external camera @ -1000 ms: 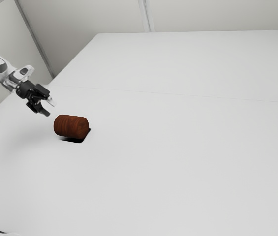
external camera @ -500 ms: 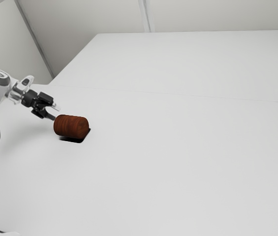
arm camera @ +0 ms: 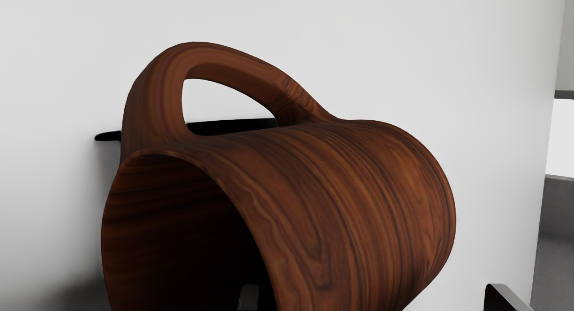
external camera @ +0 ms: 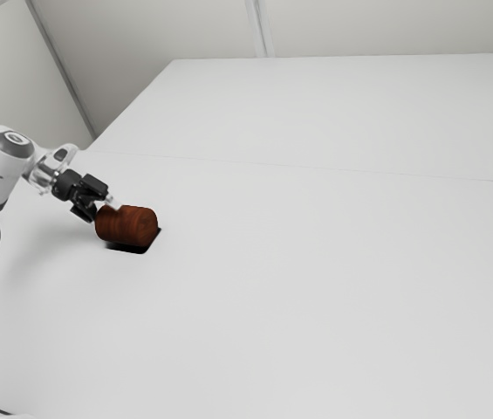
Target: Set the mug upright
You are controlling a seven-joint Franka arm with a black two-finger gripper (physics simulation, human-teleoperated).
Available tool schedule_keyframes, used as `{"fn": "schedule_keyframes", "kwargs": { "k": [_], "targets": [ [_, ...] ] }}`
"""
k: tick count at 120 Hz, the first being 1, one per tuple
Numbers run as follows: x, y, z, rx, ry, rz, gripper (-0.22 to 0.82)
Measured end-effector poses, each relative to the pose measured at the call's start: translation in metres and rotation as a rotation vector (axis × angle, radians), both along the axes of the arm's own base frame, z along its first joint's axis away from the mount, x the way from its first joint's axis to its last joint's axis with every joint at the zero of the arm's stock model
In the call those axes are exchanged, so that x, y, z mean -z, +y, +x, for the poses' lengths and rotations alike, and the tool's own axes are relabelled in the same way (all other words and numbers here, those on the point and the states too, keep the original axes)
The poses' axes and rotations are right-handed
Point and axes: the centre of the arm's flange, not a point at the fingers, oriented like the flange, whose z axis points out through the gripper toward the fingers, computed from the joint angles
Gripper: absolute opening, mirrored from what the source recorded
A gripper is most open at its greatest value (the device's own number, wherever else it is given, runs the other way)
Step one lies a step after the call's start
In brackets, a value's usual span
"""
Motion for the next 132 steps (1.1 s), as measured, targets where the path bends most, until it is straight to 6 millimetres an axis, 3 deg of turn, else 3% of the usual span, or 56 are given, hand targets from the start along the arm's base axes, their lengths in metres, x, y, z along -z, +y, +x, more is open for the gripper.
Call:
{"fn": "schedule_keyframes", "kwargs": {
  "k": [32, 63, 87, 96, 121, 132],
  "targets": [
    [-0.025, -0.022, 0.003, 0.044, -0.011, -0.006, 0.30],
    [-0.041, -0.061, 0.017, 0.109, -0.011, -0.005, 0.08],
    [-0.040, -0.067, 0.017, 0.116, 0.007, -0.008, -0.09],
    [-0.042, -0.066, 0.016, 0.115, 0.009, 0.001, -0.13],
    [-0.083, -0.066, 0.012, 0.121, -0.022, 0.059, -0.17],
    [-0.091, -0.078, 0.001, 0.129, -0.005, 0.092, -0.17]
  ]
}}
